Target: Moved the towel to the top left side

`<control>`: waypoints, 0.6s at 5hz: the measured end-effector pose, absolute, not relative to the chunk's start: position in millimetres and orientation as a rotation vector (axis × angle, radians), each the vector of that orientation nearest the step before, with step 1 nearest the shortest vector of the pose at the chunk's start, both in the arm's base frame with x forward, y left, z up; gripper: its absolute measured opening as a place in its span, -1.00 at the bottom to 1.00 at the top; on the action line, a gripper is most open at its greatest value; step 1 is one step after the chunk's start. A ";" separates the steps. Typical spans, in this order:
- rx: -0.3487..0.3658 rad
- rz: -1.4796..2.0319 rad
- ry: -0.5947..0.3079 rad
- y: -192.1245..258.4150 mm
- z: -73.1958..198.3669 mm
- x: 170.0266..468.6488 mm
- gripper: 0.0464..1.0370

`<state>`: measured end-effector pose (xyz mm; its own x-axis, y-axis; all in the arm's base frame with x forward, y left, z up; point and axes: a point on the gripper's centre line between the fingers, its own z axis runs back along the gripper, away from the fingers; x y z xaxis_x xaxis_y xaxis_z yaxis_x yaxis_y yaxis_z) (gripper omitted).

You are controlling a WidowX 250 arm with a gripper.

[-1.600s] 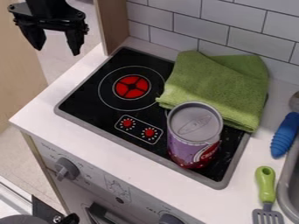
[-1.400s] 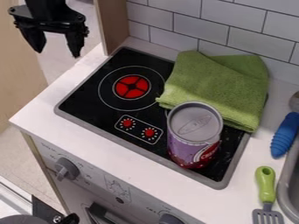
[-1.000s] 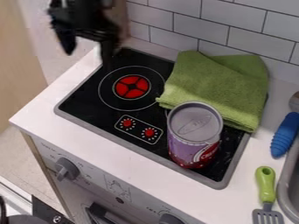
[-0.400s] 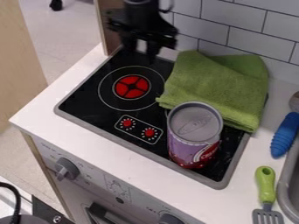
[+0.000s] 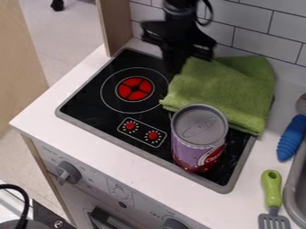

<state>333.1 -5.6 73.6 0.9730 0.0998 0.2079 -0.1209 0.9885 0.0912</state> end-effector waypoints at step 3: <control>-0.003 0.127 -0.233 -45.7 57.9 357.1 -0.99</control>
<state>357.1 -45.7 57.9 0.9652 0.1255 0.2296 -0.1248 0.9920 -0.0176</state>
